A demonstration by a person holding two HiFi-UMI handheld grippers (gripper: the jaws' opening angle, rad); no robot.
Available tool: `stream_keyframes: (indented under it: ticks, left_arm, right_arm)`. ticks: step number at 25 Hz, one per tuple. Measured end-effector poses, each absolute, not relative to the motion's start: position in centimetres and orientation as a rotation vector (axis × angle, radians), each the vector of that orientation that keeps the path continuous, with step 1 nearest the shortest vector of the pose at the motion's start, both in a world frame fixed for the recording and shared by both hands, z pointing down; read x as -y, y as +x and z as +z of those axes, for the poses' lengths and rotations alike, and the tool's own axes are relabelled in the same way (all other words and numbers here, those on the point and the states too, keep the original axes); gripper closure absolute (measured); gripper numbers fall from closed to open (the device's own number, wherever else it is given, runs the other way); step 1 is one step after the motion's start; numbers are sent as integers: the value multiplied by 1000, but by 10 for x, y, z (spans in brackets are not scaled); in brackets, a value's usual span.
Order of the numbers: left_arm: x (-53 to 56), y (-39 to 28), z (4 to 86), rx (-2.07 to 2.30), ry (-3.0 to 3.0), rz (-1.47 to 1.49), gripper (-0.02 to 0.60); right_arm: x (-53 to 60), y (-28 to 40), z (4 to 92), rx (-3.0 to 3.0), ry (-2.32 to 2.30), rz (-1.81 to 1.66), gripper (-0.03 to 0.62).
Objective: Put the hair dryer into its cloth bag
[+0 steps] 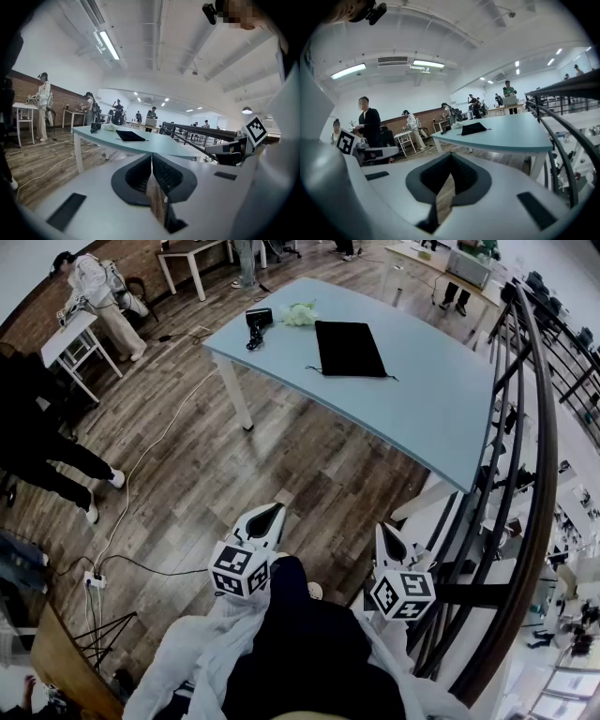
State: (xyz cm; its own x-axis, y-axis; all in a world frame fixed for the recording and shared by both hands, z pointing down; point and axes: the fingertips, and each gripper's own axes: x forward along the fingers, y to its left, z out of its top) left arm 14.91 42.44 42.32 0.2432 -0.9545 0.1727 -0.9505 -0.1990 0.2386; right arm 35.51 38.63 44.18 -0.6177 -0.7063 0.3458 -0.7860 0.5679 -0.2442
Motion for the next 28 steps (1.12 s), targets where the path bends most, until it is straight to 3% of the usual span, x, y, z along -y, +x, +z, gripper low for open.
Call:
stream_keyframes:
  ticks: [28]
  left_arm:
    - [-453, 142, 424, 1811, 2216, -25, 558]
  right_arm:
    - [-401, 335, 447, 2619, 1238, 523, 585]
